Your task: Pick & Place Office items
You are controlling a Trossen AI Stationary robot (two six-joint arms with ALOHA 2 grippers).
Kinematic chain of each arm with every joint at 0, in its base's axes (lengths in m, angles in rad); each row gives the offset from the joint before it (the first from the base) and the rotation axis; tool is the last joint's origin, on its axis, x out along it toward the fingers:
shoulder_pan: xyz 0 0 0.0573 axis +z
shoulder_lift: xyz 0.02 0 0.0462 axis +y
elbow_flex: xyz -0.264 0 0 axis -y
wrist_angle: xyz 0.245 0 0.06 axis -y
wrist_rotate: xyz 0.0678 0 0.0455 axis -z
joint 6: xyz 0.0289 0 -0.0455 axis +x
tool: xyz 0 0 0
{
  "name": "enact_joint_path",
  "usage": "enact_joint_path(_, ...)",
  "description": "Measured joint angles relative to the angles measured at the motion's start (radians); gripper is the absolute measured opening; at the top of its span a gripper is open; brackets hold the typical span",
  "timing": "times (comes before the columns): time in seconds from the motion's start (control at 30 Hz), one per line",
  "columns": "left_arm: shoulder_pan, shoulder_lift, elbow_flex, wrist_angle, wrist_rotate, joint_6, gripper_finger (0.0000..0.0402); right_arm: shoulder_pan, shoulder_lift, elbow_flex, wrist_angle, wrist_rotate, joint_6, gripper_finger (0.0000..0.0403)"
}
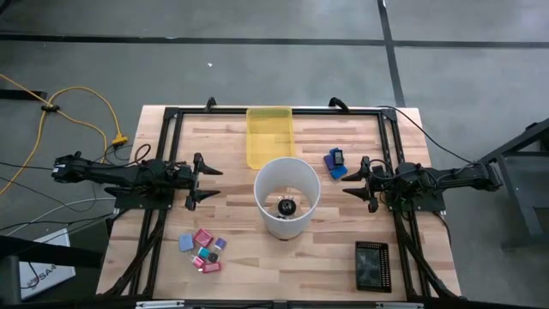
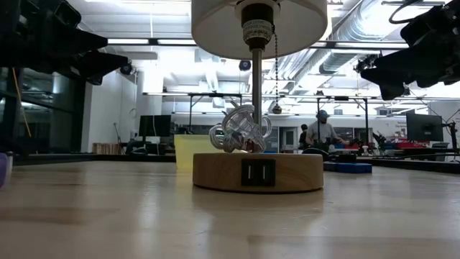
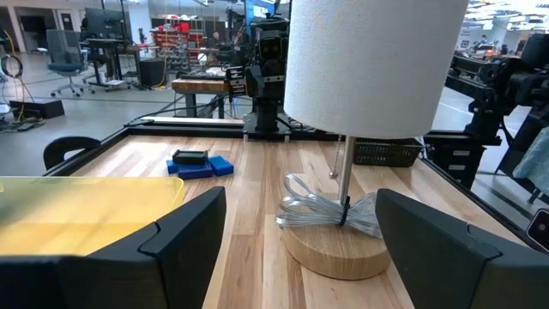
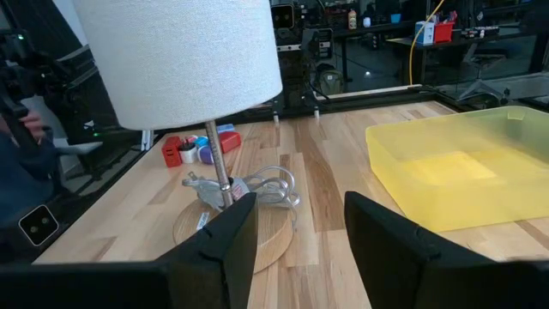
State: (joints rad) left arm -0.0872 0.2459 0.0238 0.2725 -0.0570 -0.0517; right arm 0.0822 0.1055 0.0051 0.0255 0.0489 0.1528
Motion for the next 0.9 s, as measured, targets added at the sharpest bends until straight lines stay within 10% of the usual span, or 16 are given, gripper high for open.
enact_joint_path(0.9, 0.0, 0.0, 0.0, -0.002, -0.046, 0.001, 0.0293, 0.0, 0.0, 0.0, 0.0, 0.0, 0.0, 0.0162)
